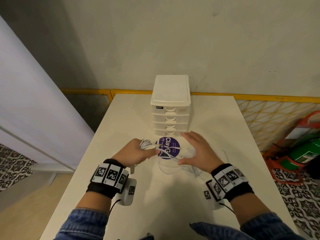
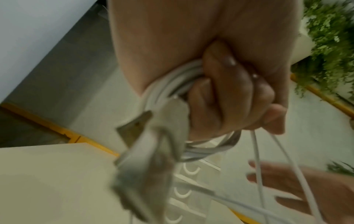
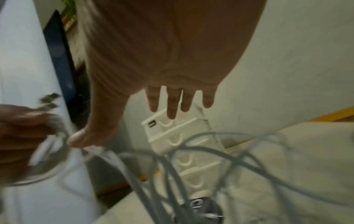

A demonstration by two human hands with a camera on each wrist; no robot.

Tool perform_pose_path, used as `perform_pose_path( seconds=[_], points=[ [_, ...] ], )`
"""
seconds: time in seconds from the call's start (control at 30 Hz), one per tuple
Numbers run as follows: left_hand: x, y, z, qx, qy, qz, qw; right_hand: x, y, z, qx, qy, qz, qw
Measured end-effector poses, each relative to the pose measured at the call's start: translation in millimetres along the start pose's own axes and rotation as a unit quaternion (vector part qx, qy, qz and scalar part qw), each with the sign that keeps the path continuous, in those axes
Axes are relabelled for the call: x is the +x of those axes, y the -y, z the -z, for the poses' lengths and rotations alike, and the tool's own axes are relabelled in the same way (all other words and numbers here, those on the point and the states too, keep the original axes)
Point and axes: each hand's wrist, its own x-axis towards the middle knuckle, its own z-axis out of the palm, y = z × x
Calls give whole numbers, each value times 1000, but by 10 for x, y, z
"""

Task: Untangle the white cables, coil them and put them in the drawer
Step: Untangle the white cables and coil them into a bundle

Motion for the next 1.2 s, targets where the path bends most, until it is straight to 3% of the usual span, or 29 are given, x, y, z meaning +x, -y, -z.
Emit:
perform_pose_path(
  seconds=[0.1,0.2,0.33,0.47,0.6,0.7,0.77,0.87,0.93,1.03,1.13,1.2],
  points=[
    [6,-84,-98,-22,-4,-22,1000,29,267,-235,163,46,43,985],
    [16,-156,-79,-23,-55,-33,998,40,331,-392,239,63,15,969],
    [6,-88,179,-11,-174,-18,985,2,50,-362,150,32,-23,988],
    [-11,-5,199,14,-177,-5,984,70,-146,-276,24,-49,14,998],
    [-1,-13,230,24,-185,-15,982,133,-239,-140,-58,-191,57,978],
    [-4,-16,256,53,-173,-11,983,126,-238,-84,-85,-238,65,965],
    [-11,0,238,50,-145,-7,988,90,-254,-112,-56,-177,41,982],
    [-3,58,193,50,-131,6,990,-5,-303,-256,18,-9,-18,1000],
    [14,112,168,58,-147,25,987,-57,-329,-356,76,33,-37,996],
    [42,196,153,48,-178,46,982,-74,-337,-382,163,-69,-50,983],
    [45,262,131,26,-186,69,980,-61,-422,-312,107,-200,-72,971],
    [55,301,107,6,-195,82,977,-40,-493,-308,56,-157,-99,981]
  ],
)
